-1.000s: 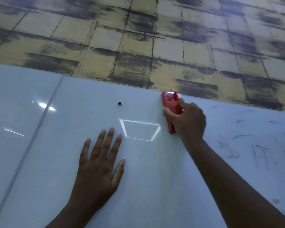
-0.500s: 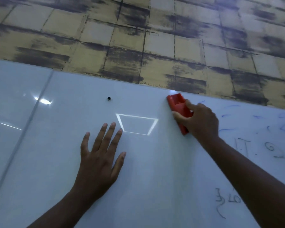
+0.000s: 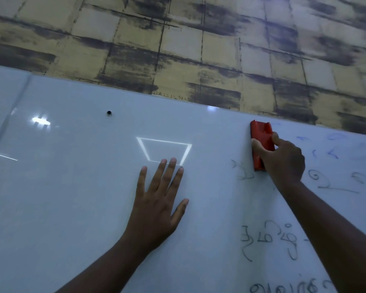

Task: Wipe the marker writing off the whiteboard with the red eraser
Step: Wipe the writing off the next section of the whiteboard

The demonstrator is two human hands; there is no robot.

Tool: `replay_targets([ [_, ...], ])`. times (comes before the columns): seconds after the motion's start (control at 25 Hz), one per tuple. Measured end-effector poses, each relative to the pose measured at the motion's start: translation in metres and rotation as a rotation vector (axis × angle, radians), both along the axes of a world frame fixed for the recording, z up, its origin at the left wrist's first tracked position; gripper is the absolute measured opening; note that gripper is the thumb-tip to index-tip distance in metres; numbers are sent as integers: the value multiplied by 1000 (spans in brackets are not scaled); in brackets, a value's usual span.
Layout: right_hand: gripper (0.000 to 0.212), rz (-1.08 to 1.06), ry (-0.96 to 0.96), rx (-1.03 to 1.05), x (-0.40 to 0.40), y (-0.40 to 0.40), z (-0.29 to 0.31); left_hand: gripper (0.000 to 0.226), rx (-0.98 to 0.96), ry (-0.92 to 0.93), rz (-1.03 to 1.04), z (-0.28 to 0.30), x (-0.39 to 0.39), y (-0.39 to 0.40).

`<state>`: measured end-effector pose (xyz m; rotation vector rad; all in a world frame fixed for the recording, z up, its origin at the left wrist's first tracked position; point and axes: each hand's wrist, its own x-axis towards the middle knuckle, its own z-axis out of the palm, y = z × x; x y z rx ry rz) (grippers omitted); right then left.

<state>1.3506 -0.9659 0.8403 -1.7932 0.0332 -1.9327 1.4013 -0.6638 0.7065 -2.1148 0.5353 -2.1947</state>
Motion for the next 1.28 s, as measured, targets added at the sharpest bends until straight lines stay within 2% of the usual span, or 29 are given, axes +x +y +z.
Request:
replay_targets([
  [0.16, 71, -53, -7, -199, 4, 31, -27, 72, -25, -38, 30, -4, 2, -4],
  [0.28, 71, -63, -3, -479, 11, 65, -68, 70, -24, -42, 31, -4, 3, -3],
  [0.44, 73, -121, -46, -672, 11, 61, -91, 69, -30, -40, 25, -5, 2, 0],
  [0.56, 73, -147, -28, -602, 10, 27, -81, 68, -26, -43, 22, -8, 2, -1],
  [0.72, 73, -148, -6, -314, 4, -23, -72, 67, -41, -39, 18, -13, 2, 0],
  [0.92, 71, -82, -1, -101, 8, -3, -76, 67, -48, -18, -8, -19, 1, -2],
  [1.0, 71, -49, -2, -144, 5, 24, -82, 67, -50, -24, -6, -21, 2, -1],
  [1.16, 70, -43, 18, -360, 7, 88, -128, 67, -55, -33, -18, -24, 2, -1],
  [1.28, 74, -36, 51, -447, 5, 99, -148, 67, -67, -11, -20, -28, 2, 0],
])
